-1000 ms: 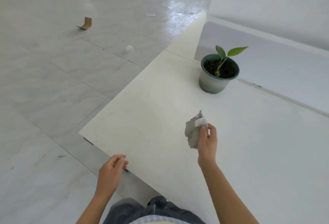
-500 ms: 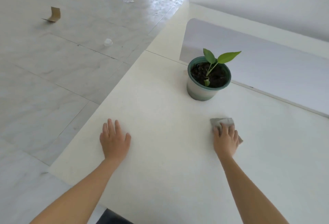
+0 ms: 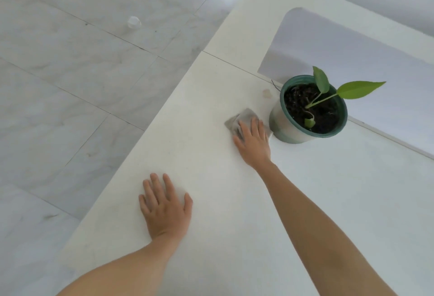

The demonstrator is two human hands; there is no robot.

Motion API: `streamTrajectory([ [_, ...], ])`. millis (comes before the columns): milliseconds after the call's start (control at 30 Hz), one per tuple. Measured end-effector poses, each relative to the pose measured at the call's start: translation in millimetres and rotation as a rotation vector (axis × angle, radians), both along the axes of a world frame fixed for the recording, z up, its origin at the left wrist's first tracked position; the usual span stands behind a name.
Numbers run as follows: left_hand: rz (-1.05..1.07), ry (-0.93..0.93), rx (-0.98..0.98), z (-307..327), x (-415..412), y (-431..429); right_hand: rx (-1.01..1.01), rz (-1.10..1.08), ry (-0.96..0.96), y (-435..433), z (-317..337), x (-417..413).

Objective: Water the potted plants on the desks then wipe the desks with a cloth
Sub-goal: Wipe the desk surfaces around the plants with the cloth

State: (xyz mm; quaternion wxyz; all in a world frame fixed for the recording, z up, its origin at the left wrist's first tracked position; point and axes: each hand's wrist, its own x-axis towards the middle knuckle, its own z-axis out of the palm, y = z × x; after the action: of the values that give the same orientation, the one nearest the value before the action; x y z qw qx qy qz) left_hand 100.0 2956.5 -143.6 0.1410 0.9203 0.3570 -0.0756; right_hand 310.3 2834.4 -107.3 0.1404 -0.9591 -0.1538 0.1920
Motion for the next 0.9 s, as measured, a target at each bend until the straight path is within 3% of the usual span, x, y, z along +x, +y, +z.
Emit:
streamTrajectory([
  [233,0.014,-0.050,0.070,-2.8,-1.1,-1.0,0.018,-0.296,-0.014,50.3,-7.5,41.7],
  [333,0.021,-0.063,0.077,-1.8,-0.6,-1.9,0.041,-0.115,-0.017,35.7,-5.0,19.5],
  [433,0.026,-0.074,0.067,0.9,-0.1,-2.7,0.073,0.229,-0.048,-15.3,-3.5,-26.5],
  [533,0.034,-0.079,0.048,2.5,0.5,-3.0,-0.051,0.418,-0.139,-97.3,-7.4,-53.5],
  [600,0.031,-0.066,0.026,4.1,1.1,-3.2,-0.113,0.152,-0.127,-148.3,-6.1,-45.4],
  [733,0.029,-0.025,-0.050,8.9,2.9,-4.3,-0.135,-0.640,-0.030,-193.4,-0.3,-39.0],
  [833,0.025,-0.014,-0.099,12.0,5.0,-4.5,-0.081,-0.873,-0.048,-161.9,-1.0,-52.6],
  [900,0.020,-0.009,-0.121,13.9,4.8,-3.9,-0.056,-0.907,-0.024,-128.1,0.0,-62.4],
])
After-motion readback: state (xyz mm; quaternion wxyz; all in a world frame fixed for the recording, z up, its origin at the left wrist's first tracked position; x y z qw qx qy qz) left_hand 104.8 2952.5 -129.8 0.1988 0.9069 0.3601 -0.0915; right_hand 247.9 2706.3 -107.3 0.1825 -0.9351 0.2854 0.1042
